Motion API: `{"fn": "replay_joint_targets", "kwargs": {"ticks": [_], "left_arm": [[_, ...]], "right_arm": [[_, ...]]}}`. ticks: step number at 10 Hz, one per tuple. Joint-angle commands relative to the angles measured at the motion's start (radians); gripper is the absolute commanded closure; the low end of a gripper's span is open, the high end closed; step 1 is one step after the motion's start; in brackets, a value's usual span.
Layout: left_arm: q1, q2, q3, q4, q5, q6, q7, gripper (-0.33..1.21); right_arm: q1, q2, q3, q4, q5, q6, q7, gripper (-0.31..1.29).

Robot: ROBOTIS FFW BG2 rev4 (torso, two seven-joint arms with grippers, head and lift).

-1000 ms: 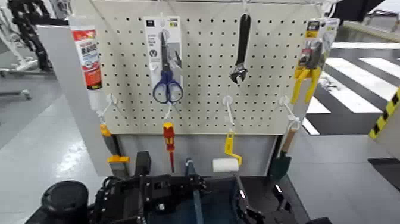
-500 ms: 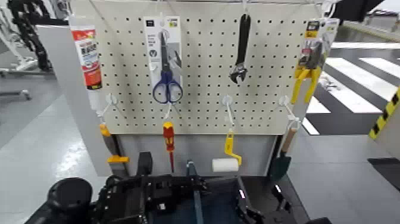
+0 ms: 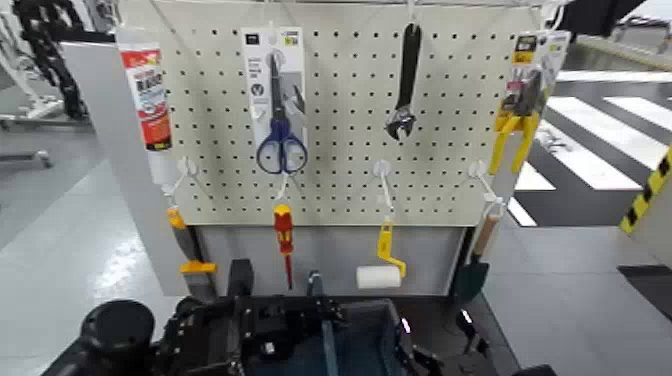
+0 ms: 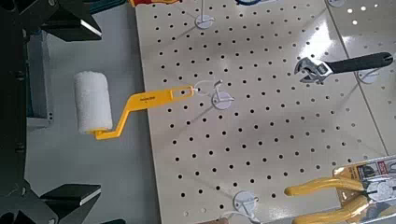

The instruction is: Place the crate on the table.

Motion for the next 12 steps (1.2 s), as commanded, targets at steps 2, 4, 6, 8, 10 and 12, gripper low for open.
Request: {"fn": "replay_joint_targets", "kwargs": {"ticks": [2,4,6,8,10,12], "left_arm": [[-0.014,-0.002,-0.016,0.037,-0.014,-0.001,-0.024,1.18],[-0.015,-0.002,-0.011,0.043,-0.017,-0.007,-0.029,1.15],[-0.015,-0.003,-0.008,0.039,-0.033,-0.032,-0.052,0.70],[-0.012,-0.005,0.000,0.034,-0.050,-0.045,-0.062,0.42],[-0.006,-0.006,0.003,0.026,-0.073,-0.065,-0.081,0.24],[0.014,-0.009,0.018,0.009,-0.080,-0.068,-0.082,0.05]], "right_arm": [[-0.001,0.000,0.002,0.003,-0.002,-0.003,0.000,0.15],[-0.001,0.000,0.004,0.003,-0.004,-0.005,0.000,0.15],[-0.001,0.000,0.004,0.003,-0.005,-0.005,0.000,0.15],[-0.001,0.000,0.004,0.003,-0.005,-0.005,0.000,0.15],[-0.001,-0.002,0.002,0.003,-0.007,-0.005,0.000,0.15],[0.000,-0.002,0.002,0.003,-0.007,-0.003,0.000,0.15]]}}
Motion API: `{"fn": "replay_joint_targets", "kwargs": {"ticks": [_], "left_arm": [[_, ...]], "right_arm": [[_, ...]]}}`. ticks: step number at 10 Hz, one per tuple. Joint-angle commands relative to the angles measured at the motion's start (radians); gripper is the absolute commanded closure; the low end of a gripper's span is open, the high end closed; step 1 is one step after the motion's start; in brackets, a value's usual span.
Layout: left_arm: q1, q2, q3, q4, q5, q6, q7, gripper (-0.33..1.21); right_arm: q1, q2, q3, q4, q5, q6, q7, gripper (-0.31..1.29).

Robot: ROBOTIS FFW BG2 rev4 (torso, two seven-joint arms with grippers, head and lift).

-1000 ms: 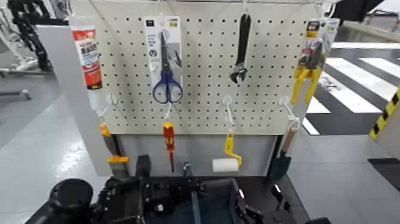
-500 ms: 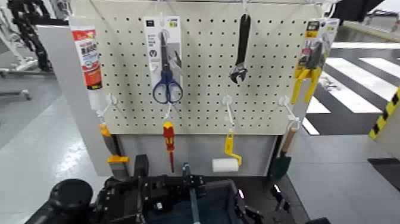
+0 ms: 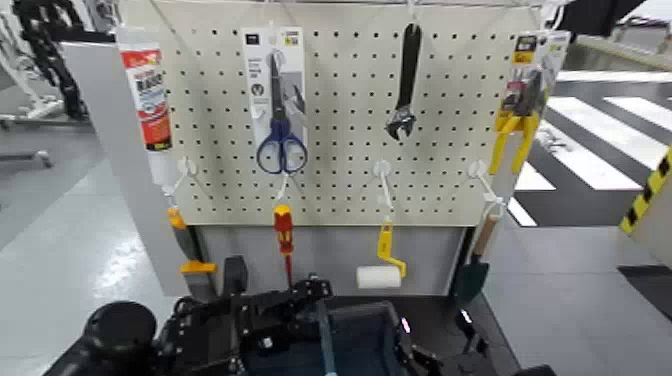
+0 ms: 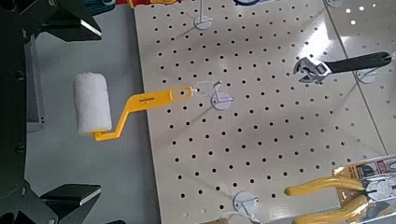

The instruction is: Place the crate on the table.

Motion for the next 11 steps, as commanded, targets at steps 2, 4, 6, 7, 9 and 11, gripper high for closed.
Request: {"fn": "replay_joint_targets", "kwargs": {"ticks": [2,4,6,7,9,11], "left_arm": [[0.048,-0.010,0.036,-0.044,-0.026,-0.002,0.001,0.05],[0.094,-0.020,0.080,-0.100,-0.041,-0.002,0.002,0.05],[0.177,-0.040,0.199,-0.242,-0.192,-0.029,0.059,0.09],[0.221,-0.050,0.243,-0.309,-0.276,-0.062,0.059,0.11],[0.306,-0.063,0.332,-0.469,-0.460,-0.105,0.096,0.11],[0.399,-0.078,0.376,-0.611,-0.603,-0.220,0.147,0.11]], "right_arm": [[0.003,0.000,-0.002,-0.002,0.000,0.004,0.000,0.15],[0.003,-0.002,-0.002,-0.003,0.000,0.004,0.000,0.15],[0.005,0.000,-0.005,-0.005,0.000,0.006,0.000,0.15],[0.006,-0.002,-0.007,-0.006,0.000,0.006,0.000,0.15],[0.006,-0.002,-0.010,-0.008,0.000,0.007,0.000,0.15],[0.006,-0.003,-0.010,-0.009,0.000,0.010,0.002,0.15]]}}
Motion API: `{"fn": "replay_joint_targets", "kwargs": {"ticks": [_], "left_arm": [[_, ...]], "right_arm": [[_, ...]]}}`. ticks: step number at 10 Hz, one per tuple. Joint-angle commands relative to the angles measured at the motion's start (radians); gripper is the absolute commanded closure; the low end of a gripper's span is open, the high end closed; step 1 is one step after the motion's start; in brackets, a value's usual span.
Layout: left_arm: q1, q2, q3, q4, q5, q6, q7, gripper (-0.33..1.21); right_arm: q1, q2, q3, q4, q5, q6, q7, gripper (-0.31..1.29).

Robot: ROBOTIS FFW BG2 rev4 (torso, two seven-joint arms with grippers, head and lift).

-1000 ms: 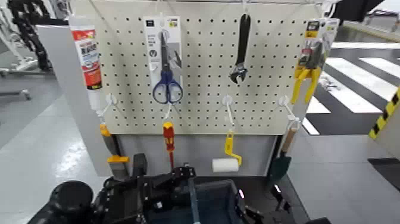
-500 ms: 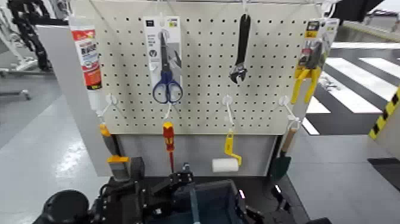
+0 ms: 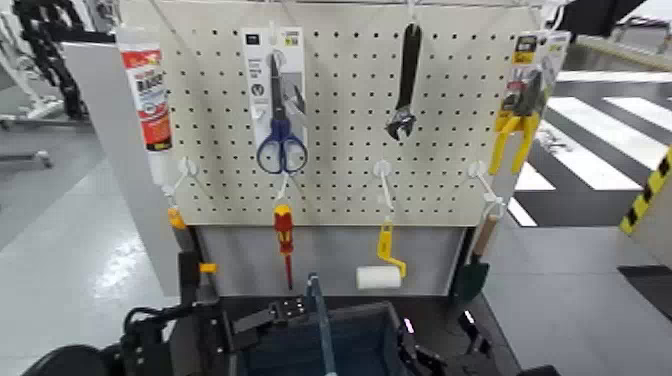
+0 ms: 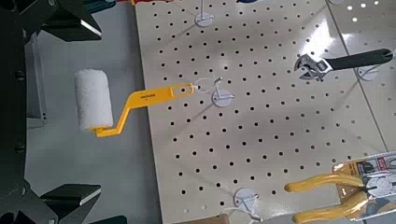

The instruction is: Place the crate on the table.

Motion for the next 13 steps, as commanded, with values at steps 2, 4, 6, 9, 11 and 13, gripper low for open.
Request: {"fn": "replay_joint_targets", "kwargs": {"ticks": [2,4,6,9,11,13], "left_arm": [[0.175,-0.027,0.024,-0.199,-0.246,-0.308,0.078,0.11],[0.256,-0.048,0.009,-0.248,-0.398,-0.509,0.123,0.11],[0.337,-0.076,-0.002,-0.269,-0.540,-0.718,0.184,0.11],[0.439,-0.151,0.027,-0.284,-0.780,-0.936,0.258,0.11],[0.476,-0.172,0.038,-0.277,-0.872,-1.016,0.279,0.11],[0.511,-0.178,0.023,-0.266,-0.958,-1.118,0.365,0.11]], "right_arm": [[0.000,-0.002,-0.002,-0.002,0.000,0.004,0.003,0.15],[0.000,-0.004,-0.005,-0.002,0.002,0.004,0.003,0.15],[0.000,-0.006,-0.007,-0.004,0.002,0.004,0.003,0.15],[0.000,-0.006,-0.008,-0.005,0.003,0.004,0.004,0.15],[0.000,-0.006,-0.010,-0.007,0.005,0.005,0.004,0.15],[0.002,-0.007,-0.010,-0.008,0.005,0.007,0.004,0.15]]}}
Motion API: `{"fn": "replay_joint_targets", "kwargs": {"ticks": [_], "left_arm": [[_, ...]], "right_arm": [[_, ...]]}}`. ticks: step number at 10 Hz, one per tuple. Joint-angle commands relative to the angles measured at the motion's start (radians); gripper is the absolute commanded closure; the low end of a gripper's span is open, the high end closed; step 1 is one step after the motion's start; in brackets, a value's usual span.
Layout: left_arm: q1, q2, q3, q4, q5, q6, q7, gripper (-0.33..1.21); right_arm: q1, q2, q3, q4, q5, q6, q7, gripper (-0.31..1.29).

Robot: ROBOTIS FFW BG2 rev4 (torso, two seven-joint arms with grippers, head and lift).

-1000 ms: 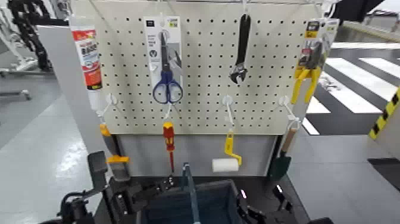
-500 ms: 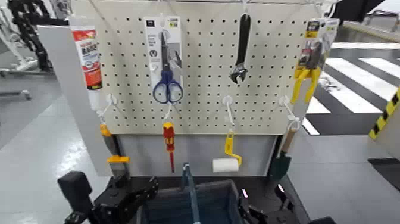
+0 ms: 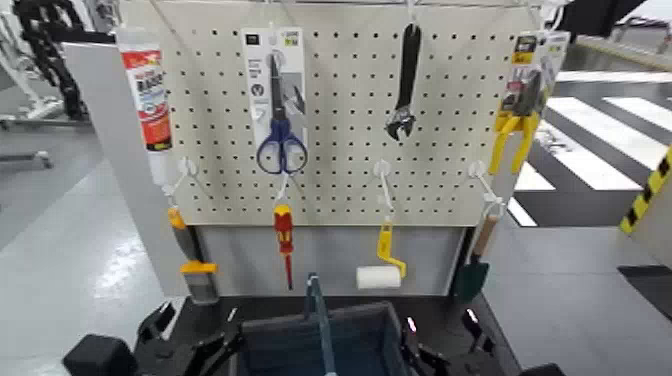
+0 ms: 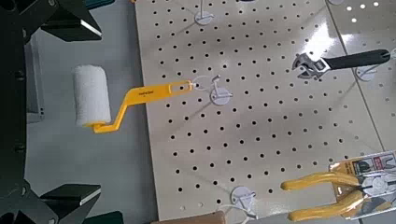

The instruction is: Place the crate on the table.

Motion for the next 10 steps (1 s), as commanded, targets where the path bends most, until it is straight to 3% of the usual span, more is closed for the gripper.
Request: {"fn": "replay_joint_targets", "kwargs": {"ticks": [1,4,10], "left_arm": [[0.046,-0.012,-0.024,0.017,-0.093,-0.119,0.099,0.11],[0.070,-0.021,-0.039,0.020,-0.106,-0.156,0.166,0.11],[0.072,-0.021,-0.048,0.025,-0.118,-0.185,0.194,0.11]], "right_arm": [[0.001,0.000,-0.002,-0.003,0.002,0.002,0.000,0.15],[0.005,0.000,-0.005,-0.009,0.006,0.010,0.000,0.15],[0.010,0.003,-0.008,-0.014,0.008,0.012,0.000,0.15]]}}
